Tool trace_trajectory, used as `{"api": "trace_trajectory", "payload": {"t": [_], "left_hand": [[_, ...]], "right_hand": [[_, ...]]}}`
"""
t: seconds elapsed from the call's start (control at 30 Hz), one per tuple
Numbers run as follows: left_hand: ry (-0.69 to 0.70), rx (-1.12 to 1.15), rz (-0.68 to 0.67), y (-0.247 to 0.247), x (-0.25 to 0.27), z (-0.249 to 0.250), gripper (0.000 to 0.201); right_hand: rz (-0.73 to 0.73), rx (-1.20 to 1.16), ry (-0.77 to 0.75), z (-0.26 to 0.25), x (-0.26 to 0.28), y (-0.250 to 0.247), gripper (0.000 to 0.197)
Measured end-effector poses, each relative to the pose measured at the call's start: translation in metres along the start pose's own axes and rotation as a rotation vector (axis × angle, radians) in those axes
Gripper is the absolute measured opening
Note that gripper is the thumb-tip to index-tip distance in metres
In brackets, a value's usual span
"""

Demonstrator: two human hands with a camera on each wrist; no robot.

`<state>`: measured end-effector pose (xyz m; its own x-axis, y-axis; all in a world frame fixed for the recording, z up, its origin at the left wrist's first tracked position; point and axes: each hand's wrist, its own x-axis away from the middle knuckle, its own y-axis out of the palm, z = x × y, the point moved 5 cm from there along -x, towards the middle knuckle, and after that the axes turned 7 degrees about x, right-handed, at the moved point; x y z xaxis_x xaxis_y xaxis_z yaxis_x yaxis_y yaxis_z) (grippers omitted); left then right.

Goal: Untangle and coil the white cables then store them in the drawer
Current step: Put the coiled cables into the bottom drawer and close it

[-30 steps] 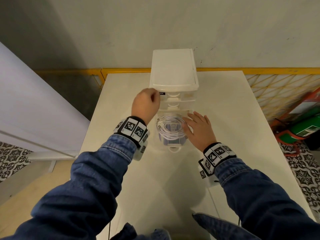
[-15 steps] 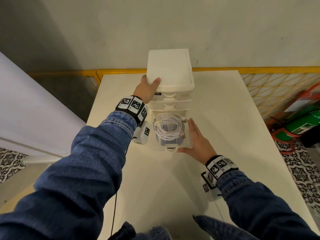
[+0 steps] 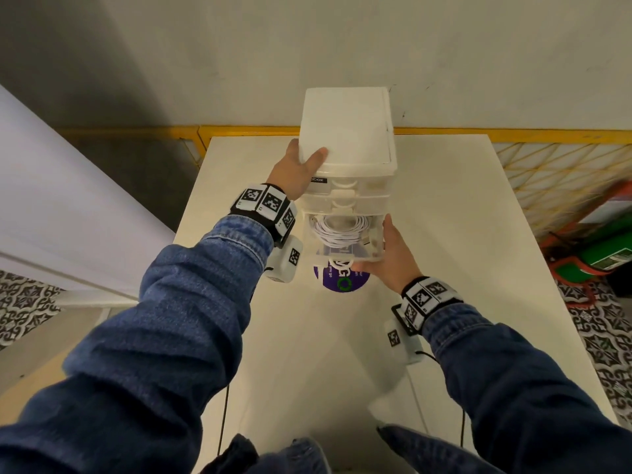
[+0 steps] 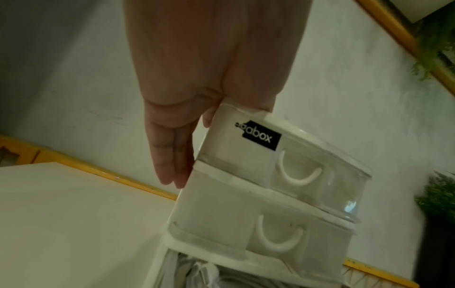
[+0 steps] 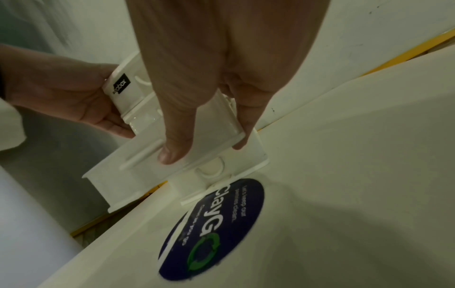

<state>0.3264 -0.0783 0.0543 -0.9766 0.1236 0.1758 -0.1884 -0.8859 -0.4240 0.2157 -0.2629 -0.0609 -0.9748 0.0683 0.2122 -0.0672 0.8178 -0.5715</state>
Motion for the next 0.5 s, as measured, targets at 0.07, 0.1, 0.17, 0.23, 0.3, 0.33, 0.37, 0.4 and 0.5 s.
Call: {"api": "trace_trajectory", "payload": {"t": [0.07, 0.1, 0.17, 0.23, 0.3, 0.33, 0.37, 0.4, 0.5], "left_hand": [[0.017, 0.005, 0.003, 0.000, -0.002, 0.000, 0.069], [0.026, 0.003, 0.004, 0.000, -0.003, -0.001, 0.066], [0.040, -0.009, 0.000, -0.001, -0.003, 0.000, 0.064], [0.043, -0.012, -0.002, -0.001, -0.002, 0.000, 0.063], [0.040, -0.014, 0.000, -0.001, -0.002, 0.000, 0.062], [0.040, -0.015, 0.004, -0.001, -0.002, 0.000, 0.062], [0.038, -0.017, 0.005, -0.001, -0.003, 0.000, 0.063], [0.032, -0.016, 0.005, -0.001, -0.003, -0.001, 0.066], [0.002, -0.015, -0.003, -0.001, -0.004, -0.003, 0.079]], "right_hand": [[0.016, -0.018, -0.001, -0.002, -0.008, -0.001, 0.123], [0.030, -0.003, 0.007, -0.003, -0.012, -0.003, 0.122], [0.071, 0.061, 0.007, -0.009, -0.018, -0.008, 0.119], [0.113, 0.100, -0.011, -0.014, -0.023, -0.014, 0.115], [0.137, 0.102, -0.033, -0.019, -0.024, -0.018, 0.099], [0.143, 0.089, -0.038, -0.022, -0.026, -0.018, 0.091], [0.155, 0.084, -0.027, -0.023, -0.029, -0.018, 0.085], [0.182, 0.087, -0.015, -0.024, -0.031, -0.018, 0.083], [0.274, 0.124, 0.029, -0.026, -0.040, -0.020, 0.081]]}}
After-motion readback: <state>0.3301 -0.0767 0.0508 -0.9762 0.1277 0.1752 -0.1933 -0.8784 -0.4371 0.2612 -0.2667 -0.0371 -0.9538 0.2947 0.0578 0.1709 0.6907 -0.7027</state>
